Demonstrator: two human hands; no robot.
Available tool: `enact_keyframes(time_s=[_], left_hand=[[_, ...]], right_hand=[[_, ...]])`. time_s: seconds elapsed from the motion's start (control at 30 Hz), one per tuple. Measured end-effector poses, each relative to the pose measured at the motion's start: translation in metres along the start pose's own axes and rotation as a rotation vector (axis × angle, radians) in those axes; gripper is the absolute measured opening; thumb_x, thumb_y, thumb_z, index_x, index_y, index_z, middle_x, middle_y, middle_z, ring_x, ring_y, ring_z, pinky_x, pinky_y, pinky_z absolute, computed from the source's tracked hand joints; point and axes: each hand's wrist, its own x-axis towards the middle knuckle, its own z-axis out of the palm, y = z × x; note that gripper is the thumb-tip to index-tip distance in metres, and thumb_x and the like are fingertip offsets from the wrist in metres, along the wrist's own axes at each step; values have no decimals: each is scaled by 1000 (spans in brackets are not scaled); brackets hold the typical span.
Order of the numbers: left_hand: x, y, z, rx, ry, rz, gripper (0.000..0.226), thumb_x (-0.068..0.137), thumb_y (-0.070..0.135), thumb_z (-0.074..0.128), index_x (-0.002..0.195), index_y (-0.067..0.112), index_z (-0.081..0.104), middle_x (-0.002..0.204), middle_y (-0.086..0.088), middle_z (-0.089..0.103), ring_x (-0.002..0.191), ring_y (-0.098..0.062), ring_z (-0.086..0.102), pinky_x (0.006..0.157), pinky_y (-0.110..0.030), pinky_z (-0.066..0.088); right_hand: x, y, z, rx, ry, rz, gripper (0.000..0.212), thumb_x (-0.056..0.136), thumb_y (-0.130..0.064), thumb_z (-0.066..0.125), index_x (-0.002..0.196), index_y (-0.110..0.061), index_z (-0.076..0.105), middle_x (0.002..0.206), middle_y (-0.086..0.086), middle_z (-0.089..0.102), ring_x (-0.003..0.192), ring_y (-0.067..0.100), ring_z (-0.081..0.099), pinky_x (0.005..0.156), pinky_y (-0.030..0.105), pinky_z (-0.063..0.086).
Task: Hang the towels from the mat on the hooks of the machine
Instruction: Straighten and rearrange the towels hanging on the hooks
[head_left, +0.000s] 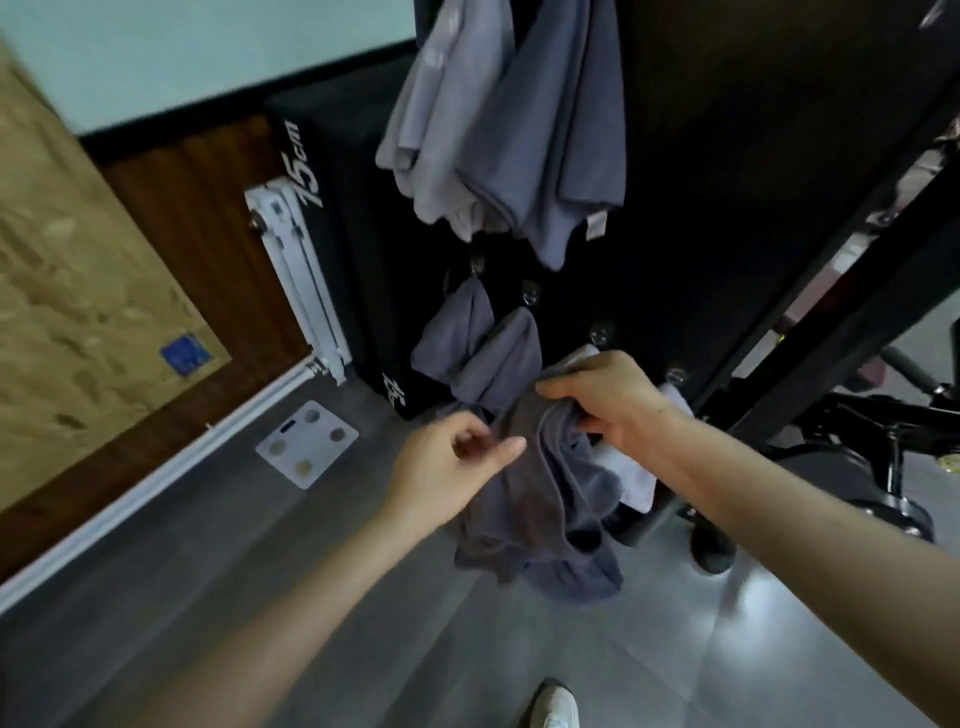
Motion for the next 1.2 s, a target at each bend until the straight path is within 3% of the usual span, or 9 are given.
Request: enact_keyframes(time_s=[0.17, 0.27, 0.33, 0.47, 0.63, 0.77, 0.9, 1.07, 1.2], left_hand=[[-11, 15, -13, 105, -132, -59, 77, 56, 70, 69, 114, 21, 54, 106, 7, 63, 94, -9, 60, 80, -26, 50], [-5, 12, -18, 244, 1, 5, 63, 68, 51, 74, 118, 19, 54, 115, 6, 60, 105, -13, 57, 84, -25, 47], [1, 9, -28, 256, 48, 53, 46, 76, 32, 74, 115, 15, 59, 111, 3, 62, 102, -14, 58, 82, -21, 44], [15, 15, -64, 145, 84, 67, 10, 83, 19, 69, 89, 12, 68, 84, 1, 68, 79, -13, 62, 68, -24, 43], [39, 60, -113, 162, -2, 170, 12, 81, 26, 71, 86, 16, 69, 80, 7, 67, 73, 1, 61, 67, -14, 46], [57, 95, -129, 98, 122, 237, 14, 84, 26, 68, 82, 12, 69, 74, 9, 64, 67, 6, 58, 62, -10, 43], [67, 125, -145, 14, 231, 248, 16, 87, 24, 65, 80, 10, 66, 74, 4, 62, 63, 6, 54, 61, -9, 41], [69, 149, -166, -2, 306, 276, 19, 89, 20, 62, 70, 19, 60, 71, 5, 58, 66, -2, 52, 62, -16, 41], [68, 157, -184, -7, 395, 278, 19, 88, 18, 63, 69, 19, 59, 69, 5, 57, 65, -3, 51, 59, -14, 40]], right_hand=[[-14, -48, 10, 99, 65, -87, 11, 69, 3, 75, 72, 1, 64, 80, 19, 62, 78, 29, 65, 74, 51, 55], [-19, -68, 11, 139, 54, -126, 11, 73, 5, 71, 80, 0, 63, 75, 13, 60, 66, 23, 61, 46, 30, 54], [-18, -78, 6, 154, 49, -155, 15, 75, 4, 71, 88, 1, 63, 74, 11, 61, 64, 20, 61, 39, 21, 48], [-7, -85, -9, 149, 97, -173, 12, 77, 2, 71, 75, -4, 60, 71, 8, 60, 62, 18, 60, 45, 25, 50], [9, -70, -19, 167, 57, -133, 10, 79, -7, 71, 76, -7, 62, 73, 9, 61, 63, 21, 58, 60, 29, 49], [-3, -56, -21, 130, -35, -177, 20, 86, -21, 67, 67, -14, 63, 64, 2, 60, 55, 14, 55, 53, 21, 40], [-18, -41, -21, 142, -114, -304, 31, 91, -25, 60, 63, -13, 65, 54, -3, 64, 49, 4, 60, 46, 14, 44], [-32, -29, -26, 12, -157, -531, 63, 80, -70, 46, 60, -11, 54, 58, 2, 47, 57, 14, 44, 57, 29, 34], [-33, -20, -39, -282, -249, -701, 49, 68, -59, 71, 66, -12, 58, 59, -7, 54, 57, 5, 52, 56, 23, 42]])
